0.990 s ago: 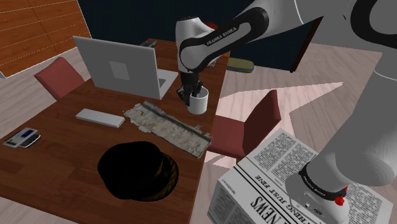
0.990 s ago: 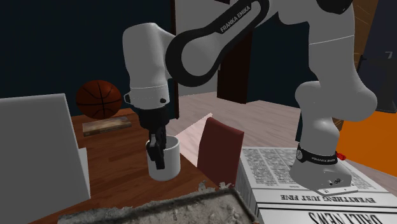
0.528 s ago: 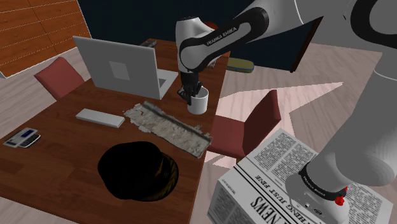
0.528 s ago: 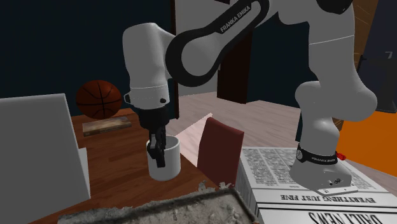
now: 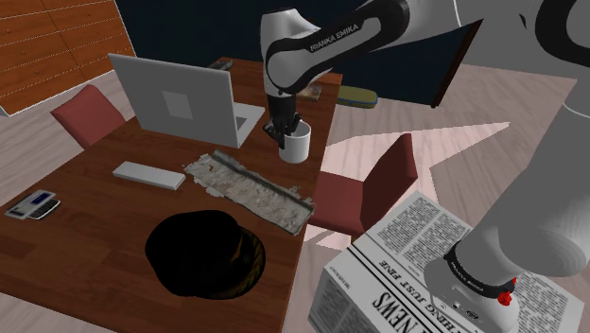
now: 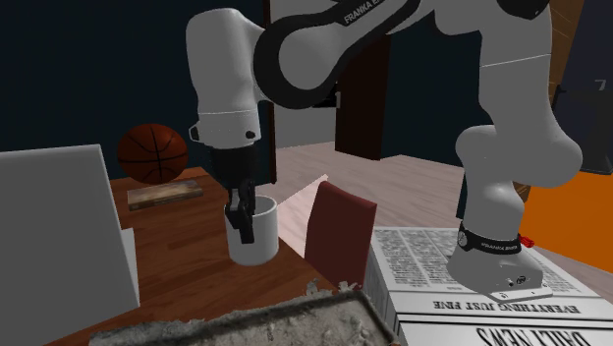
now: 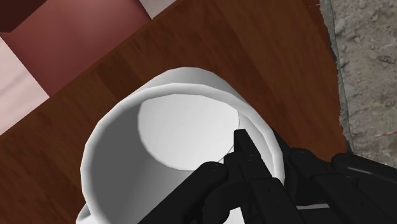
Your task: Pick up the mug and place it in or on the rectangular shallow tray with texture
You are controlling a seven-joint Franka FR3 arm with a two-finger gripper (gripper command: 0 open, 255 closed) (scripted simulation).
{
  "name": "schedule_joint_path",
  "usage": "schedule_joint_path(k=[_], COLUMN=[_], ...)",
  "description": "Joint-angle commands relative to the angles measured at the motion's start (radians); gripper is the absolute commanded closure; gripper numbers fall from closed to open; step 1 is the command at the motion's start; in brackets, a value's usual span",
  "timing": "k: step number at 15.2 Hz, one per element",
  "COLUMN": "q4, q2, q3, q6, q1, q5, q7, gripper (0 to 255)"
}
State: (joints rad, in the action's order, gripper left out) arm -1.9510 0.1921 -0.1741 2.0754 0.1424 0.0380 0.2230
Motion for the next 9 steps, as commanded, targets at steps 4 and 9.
schedule_joint_path(k=[4,9], q4=[0.036,0.077], q2=[-0.027,-0.048], q3=[-0.001,-0.002], q6=[-0.062,-0.125], q1=[-0.001,-0.002], q5=[-0.006,-0.011], q7=[-0.004,-0.007], gripper=[255,255])
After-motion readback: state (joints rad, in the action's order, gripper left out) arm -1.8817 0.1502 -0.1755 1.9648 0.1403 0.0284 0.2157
